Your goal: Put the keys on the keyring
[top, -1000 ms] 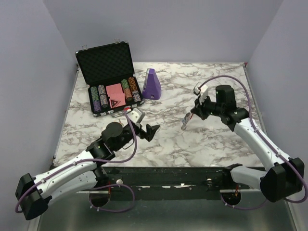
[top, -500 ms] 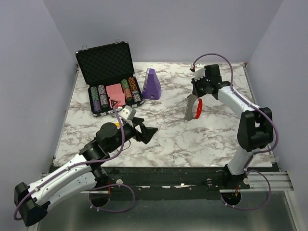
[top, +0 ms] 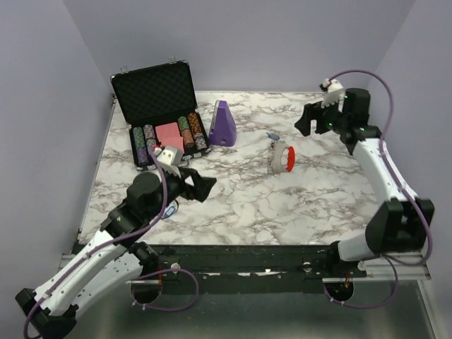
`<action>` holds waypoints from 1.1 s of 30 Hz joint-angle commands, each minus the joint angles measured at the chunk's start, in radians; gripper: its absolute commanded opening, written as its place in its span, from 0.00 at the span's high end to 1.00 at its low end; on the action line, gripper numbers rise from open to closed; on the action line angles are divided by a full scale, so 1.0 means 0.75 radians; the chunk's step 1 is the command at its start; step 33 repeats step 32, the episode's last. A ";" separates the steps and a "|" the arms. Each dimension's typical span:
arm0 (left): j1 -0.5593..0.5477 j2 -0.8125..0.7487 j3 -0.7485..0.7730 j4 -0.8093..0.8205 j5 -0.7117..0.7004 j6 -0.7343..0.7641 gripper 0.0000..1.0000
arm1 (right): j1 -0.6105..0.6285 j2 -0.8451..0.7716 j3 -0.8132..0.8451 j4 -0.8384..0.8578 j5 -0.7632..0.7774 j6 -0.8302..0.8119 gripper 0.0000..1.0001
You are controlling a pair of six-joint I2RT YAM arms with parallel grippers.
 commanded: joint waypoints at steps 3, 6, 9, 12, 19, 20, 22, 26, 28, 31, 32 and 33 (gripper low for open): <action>0.450 0.283 0.433 -0.248 0.321 0.012 0.01 | -0.136 -0.510 -0.296 0.111 -0.282 0.298 0.00; 0.757 0.329 0.550 -0.269 0.581 -0.086 0.01 | -0.173 -0.651 -0.302 0.040 -0.238 0.392 0.00; 0.811 0.337 0.646 -0.395 0.553 -0.011 0.01 | -0.175 -0.763 -0.278 -0.014 -0.109 0.482 0.00; 0.811 0.288 0.687 -0.520 0.481 0.046 0.01 | -0.179 -0.807 -0.204 -0.108 0.039 0.561 0.00; 0.811 0.102 0.636 -0.571 0.479 0.079 0.01 | -0.179 -0.856 -0.145 -0.169 0.125 0.603 0.00; 0.811 0.089 0.630 -0.578 0.481 0.081 0.01 | -0.179 -0.864 -0.147 -0.169 0.139 0.606 0.00; 0.811 0.069 0.618 -0.588 0.491 0.083 0.01 | -0.177 -0.872 -0.151 -0.171 0.162 0.597 0.00; 0.811 0.030 0.593 -0.610 0.500 0.094 0.01 | -0.179 -0.895 -0.169 -0.167 0.164 0.595 0.00; 0.811 0.010 0.583 -0.619 0.497 0.102 0.01 | -0.179 -0.901 -0.184 -0.165 0.162 0.589 0.00; 0.811 -0.015 0.571 -0.623 0.495 0.112 0.01 | -0.179 -0.903 -0.190 -0.163 0.145 0.597 0.00; 0.811 -0.023 0.571 -0.623 0.497 0.114 0.01 | -0.179 -0.905 -0.190 -0.157 0.139 0.595 0.00; 0.811 -0.023 0.571 -0.623 0.497 0.114 0.01 | -0.179 -0.905 -0.190 -0.157 0.139 0.595 0.00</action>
